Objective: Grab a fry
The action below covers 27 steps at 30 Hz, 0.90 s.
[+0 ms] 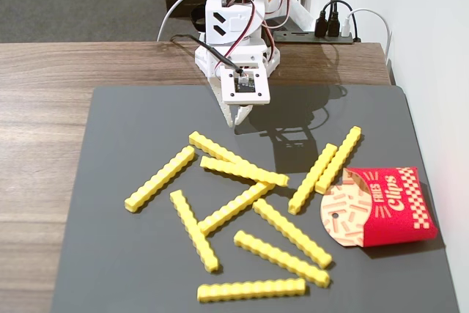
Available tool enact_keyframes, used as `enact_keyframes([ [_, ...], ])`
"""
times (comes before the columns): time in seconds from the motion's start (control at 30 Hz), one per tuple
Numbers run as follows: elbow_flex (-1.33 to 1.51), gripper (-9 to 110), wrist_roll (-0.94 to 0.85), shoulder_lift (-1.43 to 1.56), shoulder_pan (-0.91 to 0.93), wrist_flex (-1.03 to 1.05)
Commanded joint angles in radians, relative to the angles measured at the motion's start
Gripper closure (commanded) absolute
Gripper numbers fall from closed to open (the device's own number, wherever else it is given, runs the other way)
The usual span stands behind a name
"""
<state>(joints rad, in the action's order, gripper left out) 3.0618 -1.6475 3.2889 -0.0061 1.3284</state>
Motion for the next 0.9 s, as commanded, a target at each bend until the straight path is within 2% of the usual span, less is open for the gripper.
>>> enact_keyframes([
  [0.0,0.002,100,0.031,0.005,-0.018,0.023],
  [0.5,0.002,101,0.031,0.003,-0.037,0.023],
  [0.87,-0.097,101,-0.002,-0.129,-0.034,0.021],
])
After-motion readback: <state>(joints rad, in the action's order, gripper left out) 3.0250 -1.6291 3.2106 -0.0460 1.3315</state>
